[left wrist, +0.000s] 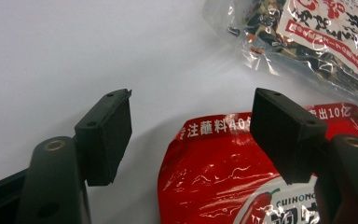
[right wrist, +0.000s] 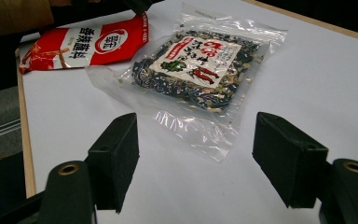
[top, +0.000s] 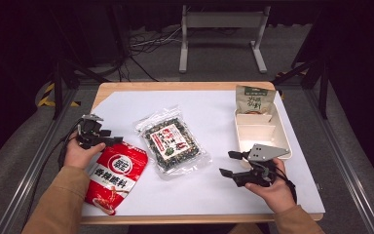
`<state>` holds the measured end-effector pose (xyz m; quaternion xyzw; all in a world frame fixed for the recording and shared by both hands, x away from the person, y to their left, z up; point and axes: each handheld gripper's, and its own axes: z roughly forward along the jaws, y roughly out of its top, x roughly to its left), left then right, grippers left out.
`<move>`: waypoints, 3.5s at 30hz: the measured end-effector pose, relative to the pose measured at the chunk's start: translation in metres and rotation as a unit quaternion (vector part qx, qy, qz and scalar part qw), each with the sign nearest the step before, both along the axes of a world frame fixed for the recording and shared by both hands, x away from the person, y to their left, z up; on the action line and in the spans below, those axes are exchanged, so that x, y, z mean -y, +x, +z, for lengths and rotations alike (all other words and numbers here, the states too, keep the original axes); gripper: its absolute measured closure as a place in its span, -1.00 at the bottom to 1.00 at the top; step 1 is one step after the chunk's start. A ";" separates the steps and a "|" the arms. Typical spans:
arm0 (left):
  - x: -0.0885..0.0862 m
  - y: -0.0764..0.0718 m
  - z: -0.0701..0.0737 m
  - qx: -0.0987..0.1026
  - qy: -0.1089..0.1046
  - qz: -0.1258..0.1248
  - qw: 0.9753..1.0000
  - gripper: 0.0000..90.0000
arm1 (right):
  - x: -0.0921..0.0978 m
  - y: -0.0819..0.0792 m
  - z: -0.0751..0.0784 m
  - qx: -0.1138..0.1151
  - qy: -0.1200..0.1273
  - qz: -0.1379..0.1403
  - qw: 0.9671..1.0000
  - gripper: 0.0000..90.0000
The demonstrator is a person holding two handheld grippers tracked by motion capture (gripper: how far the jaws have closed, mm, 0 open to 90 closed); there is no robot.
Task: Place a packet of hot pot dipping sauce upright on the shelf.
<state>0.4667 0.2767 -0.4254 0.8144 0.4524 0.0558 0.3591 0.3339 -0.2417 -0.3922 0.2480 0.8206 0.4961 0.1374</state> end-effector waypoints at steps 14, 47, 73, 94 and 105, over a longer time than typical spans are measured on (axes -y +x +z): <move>0.003 0.004 -0.009 -0.028 0.007 -0.025 0.999 -0.30 | -0.004 -0.001 -0.002 0.006 -0.005 0.011 1.000 -0.31; 0.015 -0.010 -0.007 0.001 0.109 -0.070 0.992 0.89 | -0.007 0.000 -0.006 0.003 -0.015 0.010 1.000 -0.35; -0.025 -0.056 0.059 0.054 -0.003 -0.005 0.999 1.00 | -0.011 0.000 -0.005 0.015 -0.010 0.014 1.000 -0.21; -0.015 -0.117 0.117 0.121 -0.042 -0.007 0.992 1.00 | -0.017 -0.010 -0.007 0.017 0.000 0.028 0.999 -0.08; -0.018 -0.148 0.146 0.172 -0.056 -0.015 0.983 1.00 | -0.020 -0.015 -0.009 0.014 0.008 0.033 0.999 -0.07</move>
